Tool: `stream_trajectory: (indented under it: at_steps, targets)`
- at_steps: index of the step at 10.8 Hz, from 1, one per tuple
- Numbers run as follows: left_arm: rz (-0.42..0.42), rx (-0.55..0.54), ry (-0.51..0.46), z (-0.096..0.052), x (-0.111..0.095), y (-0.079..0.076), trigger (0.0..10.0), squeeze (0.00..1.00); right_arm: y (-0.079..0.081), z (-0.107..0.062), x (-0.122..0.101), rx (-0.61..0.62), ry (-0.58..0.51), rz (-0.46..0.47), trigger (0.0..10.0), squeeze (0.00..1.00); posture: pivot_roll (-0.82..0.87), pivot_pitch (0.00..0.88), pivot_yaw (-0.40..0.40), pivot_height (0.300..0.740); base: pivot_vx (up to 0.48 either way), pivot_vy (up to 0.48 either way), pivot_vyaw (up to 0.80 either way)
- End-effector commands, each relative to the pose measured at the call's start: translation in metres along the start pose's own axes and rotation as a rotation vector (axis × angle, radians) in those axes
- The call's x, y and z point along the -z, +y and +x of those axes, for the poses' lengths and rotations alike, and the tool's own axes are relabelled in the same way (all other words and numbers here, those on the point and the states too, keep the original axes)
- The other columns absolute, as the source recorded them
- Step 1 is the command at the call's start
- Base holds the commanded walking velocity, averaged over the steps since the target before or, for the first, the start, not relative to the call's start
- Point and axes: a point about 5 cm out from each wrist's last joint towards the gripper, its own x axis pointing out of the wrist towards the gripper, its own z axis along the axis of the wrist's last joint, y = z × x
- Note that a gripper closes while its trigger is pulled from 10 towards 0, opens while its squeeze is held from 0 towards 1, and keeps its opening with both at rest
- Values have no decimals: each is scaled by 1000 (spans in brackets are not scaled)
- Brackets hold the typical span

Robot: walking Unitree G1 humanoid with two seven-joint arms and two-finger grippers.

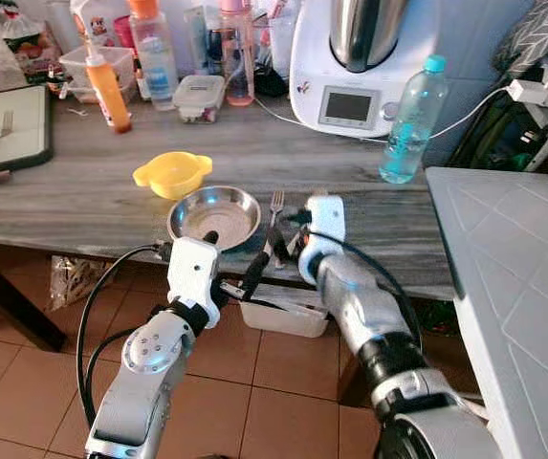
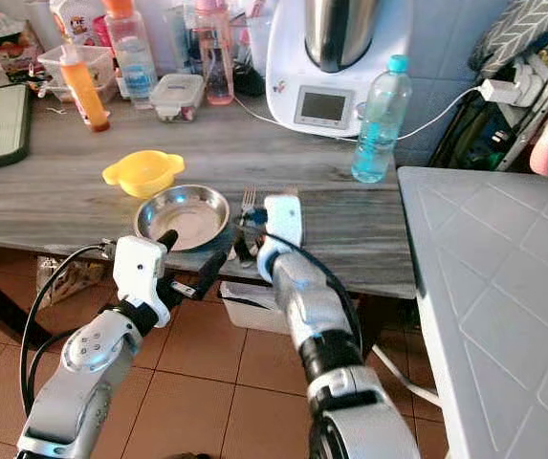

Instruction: Setting the table

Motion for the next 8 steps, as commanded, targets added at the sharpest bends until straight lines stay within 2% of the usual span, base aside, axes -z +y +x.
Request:
stream_trajectory:
  at_steps: [1,4,6,8]
  targets:
    - [7,-2,8,-1,0,0,10000,0,4,3,-6,-17,1,-24,10000,0,148,63,21,740,0,0,0]
    - [2,-3,7,-1,1,-2,10000,0,7,7,-2,18,25,-16,10000,0,151,69,16,740,0,0,0]
    - [5,-1,10,-1,1,-1,10000,0,18,10,10,-2,61,3,10000,0,155,68,19,740,0,0,0]
    - [5,0,9,0,1,-1,10000,0,21,11,16,1,78,-1,10000,0,156,66,16,740,0,0,0]
